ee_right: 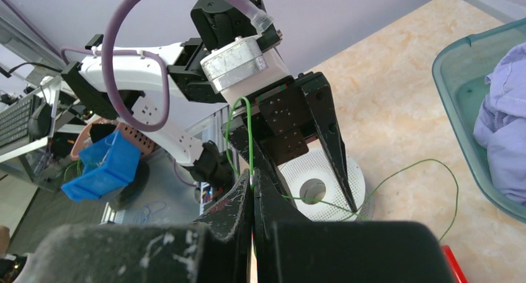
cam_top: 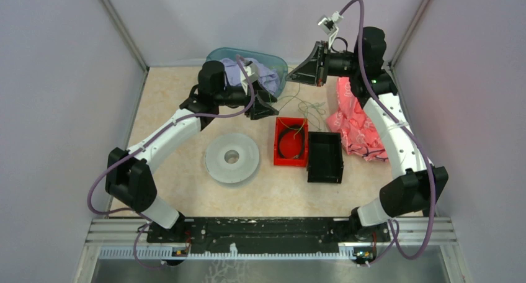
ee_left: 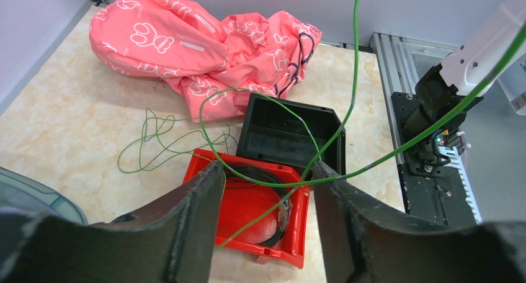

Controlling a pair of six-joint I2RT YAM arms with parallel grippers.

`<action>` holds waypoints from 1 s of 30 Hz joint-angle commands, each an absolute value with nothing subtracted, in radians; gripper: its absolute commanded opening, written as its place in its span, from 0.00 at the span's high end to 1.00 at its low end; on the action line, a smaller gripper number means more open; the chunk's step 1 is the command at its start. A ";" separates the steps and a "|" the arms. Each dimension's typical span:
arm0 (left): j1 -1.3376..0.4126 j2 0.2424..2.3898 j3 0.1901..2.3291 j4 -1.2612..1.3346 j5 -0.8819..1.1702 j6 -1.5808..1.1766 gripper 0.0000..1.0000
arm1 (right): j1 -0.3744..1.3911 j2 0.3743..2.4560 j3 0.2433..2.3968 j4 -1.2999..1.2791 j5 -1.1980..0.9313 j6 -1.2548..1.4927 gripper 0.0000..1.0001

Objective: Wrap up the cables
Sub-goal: Adjust the cable at the center of the board.

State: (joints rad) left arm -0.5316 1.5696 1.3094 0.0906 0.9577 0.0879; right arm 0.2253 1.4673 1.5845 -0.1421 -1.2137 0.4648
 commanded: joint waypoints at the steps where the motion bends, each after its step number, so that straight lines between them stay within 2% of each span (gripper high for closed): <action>1: -0.536 1.578 1.329 0.135 1.004 0.085 0.45 | 0.228 1.468 1.588 -0.134 -1.209 0.451 1.00; 10: -0.515 1.538 1.295 0.156 1.009 0.080 0.69 | 0.226 1.496 1.639 -0.367 -1.133 0.232 1.00; 18: -0.480 1.497 1.262 0.183 1.015 0.057 0.79 | 0.213 1.521 1.703 -0.548 -1.059 0.077 1.00; 21: -0.478 1.487 1.247 0.188 1.003 0.056 0.79 | 0.212 1.530 1.722 -0.582 -1.062 0.064 1.00; 24: -0.477 1.481 1.236 0.146 1.001 0.123 0.75 | 0.212 1.529 1.738 -0.575 -1.072 0.081 1.00; 30: -0.476 1.452 1.190 0.070 0.975 0.273 0.55 | 0.213 1.518 1.764 -0.551 -1.088 0.113 1.00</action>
